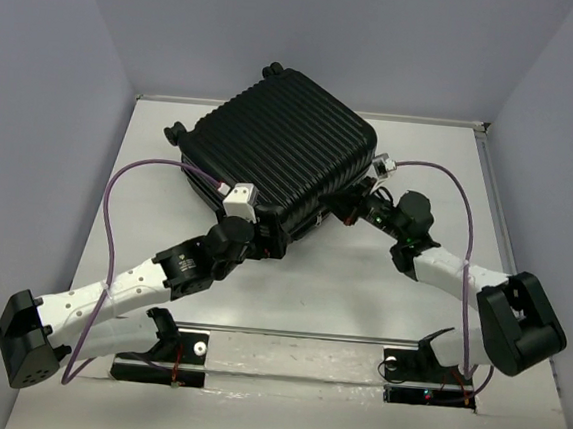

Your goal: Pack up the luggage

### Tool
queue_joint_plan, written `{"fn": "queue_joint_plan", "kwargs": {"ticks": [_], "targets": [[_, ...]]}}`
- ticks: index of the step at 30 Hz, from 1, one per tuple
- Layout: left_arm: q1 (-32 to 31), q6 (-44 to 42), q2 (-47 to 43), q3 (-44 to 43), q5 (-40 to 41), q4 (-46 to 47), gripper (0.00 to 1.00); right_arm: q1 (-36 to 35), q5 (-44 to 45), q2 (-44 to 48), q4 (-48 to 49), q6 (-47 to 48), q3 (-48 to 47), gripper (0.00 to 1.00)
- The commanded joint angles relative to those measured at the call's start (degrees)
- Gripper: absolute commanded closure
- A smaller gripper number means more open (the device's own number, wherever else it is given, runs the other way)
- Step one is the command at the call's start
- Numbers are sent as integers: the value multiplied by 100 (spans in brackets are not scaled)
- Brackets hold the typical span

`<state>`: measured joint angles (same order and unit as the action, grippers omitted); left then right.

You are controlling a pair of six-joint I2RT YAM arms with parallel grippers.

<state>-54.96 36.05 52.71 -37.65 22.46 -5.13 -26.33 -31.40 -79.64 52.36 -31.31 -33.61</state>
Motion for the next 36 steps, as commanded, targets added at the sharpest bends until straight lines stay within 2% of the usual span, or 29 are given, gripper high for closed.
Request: {"fn": "queue_joint_plan", "kwargs": {"ticks": [1,3,6,7,9,10,11,19,32,36], "targets": [[29,-90,-199,-252,92,205,1,-39,10,588,-1481,106,-50,93],[38,-98,-234,-252,118,135,1,-39,465,773,-1990,509,99,93],[47,-98,-296,-304,206,-23,1,-39,914,827,-2534,1132,170,81],[47,-98,-357,-322,293,-76,1,-39,977,801,-2598,1258,144,71],[55,-90,-428,-331,355,-217,1,-39,1127,705,-2643,1539,91,62],[73,-81,-506,-313,364,-269,1,-39,997,617,-2530,1880,65,53],[82,-81,-542,-296,365,-287,1,-39,882,512,-2546,2022,-5,49],[196,-89,-604,-129,136,-270,1,-39,337,-218,-2045,2507,-418,47],[671,-257,-349,-146,-426,187,1,-39,38,-904,-1588,2366,-647,47],[723,-301,-253,-181,-540,319,1,-39,-225,-1115,-1177,2200,-639,47]]}}
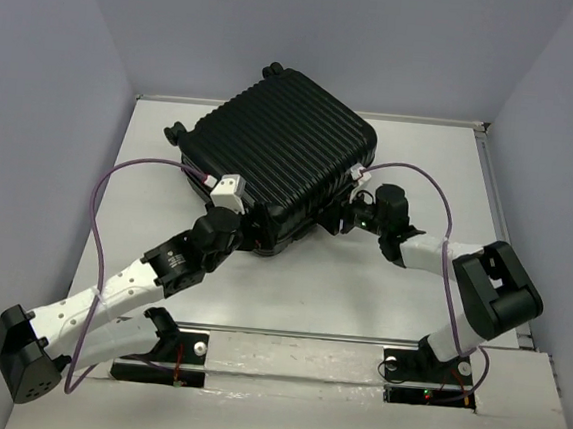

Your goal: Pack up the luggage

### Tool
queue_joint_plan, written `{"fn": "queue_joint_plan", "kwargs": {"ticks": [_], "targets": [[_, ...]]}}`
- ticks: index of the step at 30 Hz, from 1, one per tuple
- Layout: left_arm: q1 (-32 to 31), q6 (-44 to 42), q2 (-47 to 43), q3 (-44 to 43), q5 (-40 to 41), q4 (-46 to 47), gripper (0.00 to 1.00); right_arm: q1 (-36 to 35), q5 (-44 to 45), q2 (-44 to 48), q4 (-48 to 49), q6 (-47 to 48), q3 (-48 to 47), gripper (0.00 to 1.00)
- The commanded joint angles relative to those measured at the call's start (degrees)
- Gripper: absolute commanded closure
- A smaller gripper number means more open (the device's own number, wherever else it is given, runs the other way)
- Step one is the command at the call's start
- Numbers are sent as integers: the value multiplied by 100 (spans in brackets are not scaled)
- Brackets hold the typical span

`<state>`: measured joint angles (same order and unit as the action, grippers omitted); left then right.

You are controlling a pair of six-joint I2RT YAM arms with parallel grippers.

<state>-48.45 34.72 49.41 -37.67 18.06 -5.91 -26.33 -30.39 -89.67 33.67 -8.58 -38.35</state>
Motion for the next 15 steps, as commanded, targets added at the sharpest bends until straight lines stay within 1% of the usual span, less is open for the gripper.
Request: {"fn": "queue_joint_plan", "kwargs": {"ticks": [1,3,6,9,10,13,15], "targets": [[72,-176,121,-179,-136,407,1,-39,-370,-164,720,-91,-182,50],[90,-194,166,-206,-163,477,1,-39,-476,-235,781,-135,-234,51],[98,-220,262,-267,-198,529,1,-39,-485,-323,860,-223,-305,59],[116,-255,341,-293,-242,556,1,-39,-476,-385,896,-267,-296,71],[133,-273,385,-311,-251,704,1,-39,-459,-385,1009,-337,-261,81],[169,-308,490,-390,-321,846,1,-153,-433,-323,1361,-539,20,93],[178,-325,561,-443,-374,978,1,-293,-363,-201,1458,-627,230,93]]}}
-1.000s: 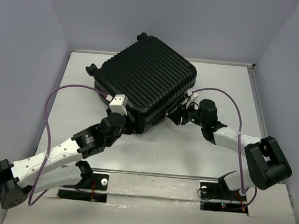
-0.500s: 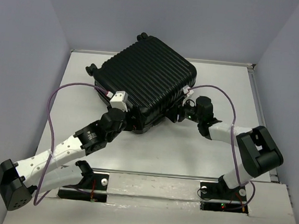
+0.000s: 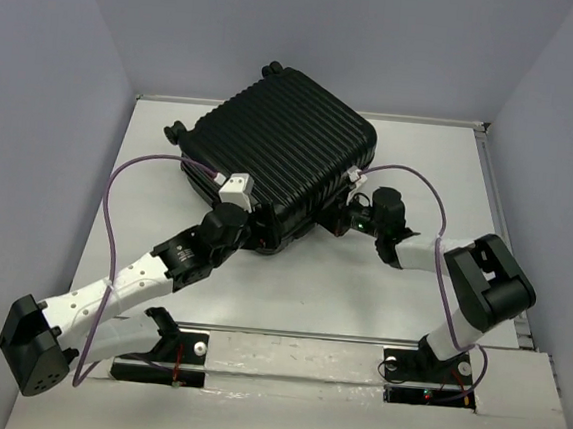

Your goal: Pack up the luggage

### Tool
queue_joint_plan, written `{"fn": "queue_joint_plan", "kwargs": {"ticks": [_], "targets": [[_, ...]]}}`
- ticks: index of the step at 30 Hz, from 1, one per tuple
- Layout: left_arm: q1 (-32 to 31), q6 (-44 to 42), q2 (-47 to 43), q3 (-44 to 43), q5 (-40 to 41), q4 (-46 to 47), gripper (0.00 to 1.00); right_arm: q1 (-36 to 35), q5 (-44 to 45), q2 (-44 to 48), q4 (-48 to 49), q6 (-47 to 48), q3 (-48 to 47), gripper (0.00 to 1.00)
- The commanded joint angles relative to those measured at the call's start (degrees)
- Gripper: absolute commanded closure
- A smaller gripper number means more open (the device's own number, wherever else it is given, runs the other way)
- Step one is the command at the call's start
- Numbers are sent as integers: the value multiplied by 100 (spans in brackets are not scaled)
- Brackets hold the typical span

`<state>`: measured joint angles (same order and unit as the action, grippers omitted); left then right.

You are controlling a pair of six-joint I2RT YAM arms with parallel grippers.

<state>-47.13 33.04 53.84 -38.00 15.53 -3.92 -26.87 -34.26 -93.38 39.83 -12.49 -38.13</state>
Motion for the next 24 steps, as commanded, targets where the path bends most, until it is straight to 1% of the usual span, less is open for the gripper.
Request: {"fn": "queue_joint_plan", "kwargs": {"ticks": [1,2,4,5,6,7,9,10,11,13,14,17,18,20,21,23,24], "targets": [[46,-166,205,-488,-146,805,1,-326,199,241,842,-271,279,93],[55,-175,249,-524,-164,875,1,-423,314,320,842,-289,367,93],[73,-219,390,-691,-164,963,1,-835,726,601,789,-324,657,93],[73,-227,433,-761,-156,981,1,-1011,1050,706,815,-359,762,93],[73,-245,486,-840,-155,990,1,-1187,1053,803,815,-403,885,93],[90,-271,565,-997,-173,1060,1,-1580,1358,961,885,-534,1112,93],[99,-289,653,-1174,-199,1078,1,-2021,1693,1067,1008,-657,1325,93],[99,-289,767,-1349,-226,1095,1,-2259,2008,1103,1026,-719,1413,93],[108,-298,820,-1438,-321,1130,1,-2766,2194,1129,1035,-737,1527,93],[108,-298,995,-1657,-436,1174,1,-3269,2737,1121,1079,-842,1563,93],[108,-289,1057,-1728,-559,1201,1,-3742,2880,1042,1140,-869,1537,93],[99,-228,1304,-2000,-831,1262,1,-4333,3504,796,1596,-948,1353,93],[90,-184,1374,-2062,-902,1289,1,-4596,3984,543,1893,-1044,1178,93],[90,-175,1576,-2325,-1138,1263,1,-4678,4181,217,2368,-1176,1019,93],[73,-166,1742,-2570,-1209,1219,1,-4843,4478,-168,2937,-1272,861,93],[73,-166,1910,-2808,-1385,1122,1,-4967,4944,-565,3520,-1186,711,93],[73,-166,1989,-2931,-1429,1087,1,-4968,5129,-758,4123,-1194,658,93]]}}
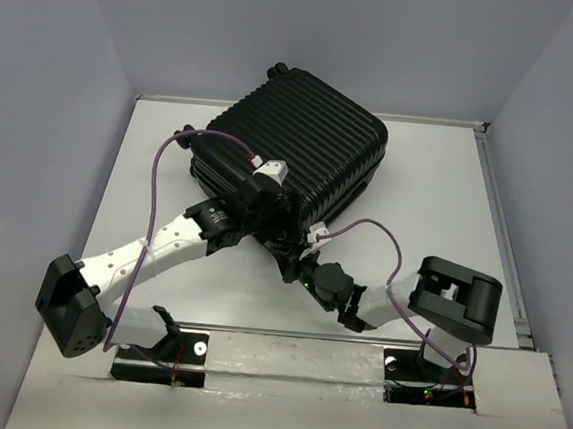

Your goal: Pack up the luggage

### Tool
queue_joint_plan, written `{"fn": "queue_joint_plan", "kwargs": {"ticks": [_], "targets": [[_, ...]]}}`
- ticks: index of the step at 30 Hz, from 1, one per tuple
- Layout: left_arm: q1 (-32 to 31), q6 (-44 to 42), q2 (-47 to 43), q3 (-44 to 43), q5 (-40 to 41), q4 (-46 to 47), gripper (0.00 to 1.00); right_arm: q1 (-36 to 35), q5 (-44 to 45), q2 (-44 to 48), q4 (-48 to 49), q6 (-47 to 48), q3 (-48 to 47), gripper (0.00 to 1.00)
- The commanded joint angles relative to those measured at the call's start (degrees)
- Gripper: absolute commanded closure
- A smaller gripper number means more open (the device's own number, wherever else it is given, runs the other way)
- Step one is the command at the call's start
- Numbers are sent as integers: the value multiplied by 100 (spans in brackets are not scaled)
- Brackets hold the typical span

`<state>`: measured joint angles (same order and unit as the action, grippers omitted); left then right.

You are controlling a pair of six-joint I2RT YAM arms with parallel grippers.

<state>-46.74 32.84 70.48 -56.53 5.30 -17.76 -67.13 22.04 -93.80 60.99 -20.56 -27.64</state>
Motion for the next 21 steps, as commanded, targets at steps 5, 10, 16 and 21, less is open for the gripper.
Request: {"fn": "queue_joint_plan", "kwargs": {"ticks": [5,10,16,21], "targets": [[25,-198,441,-1474,-471,2129,1,-942,168,-862,2840,-537,37,93],[1033,-182,-156,-1308,-484,1628,1,-942,406,-175,1522,-906,487,93],[3543,108,-605,-958,-1906,1169,1,-942,266,-130,1170,-889,470,93],[4995,345,-474,-623,-2524,1414,1,-942,230,-33,976,-862,479,93]]}}
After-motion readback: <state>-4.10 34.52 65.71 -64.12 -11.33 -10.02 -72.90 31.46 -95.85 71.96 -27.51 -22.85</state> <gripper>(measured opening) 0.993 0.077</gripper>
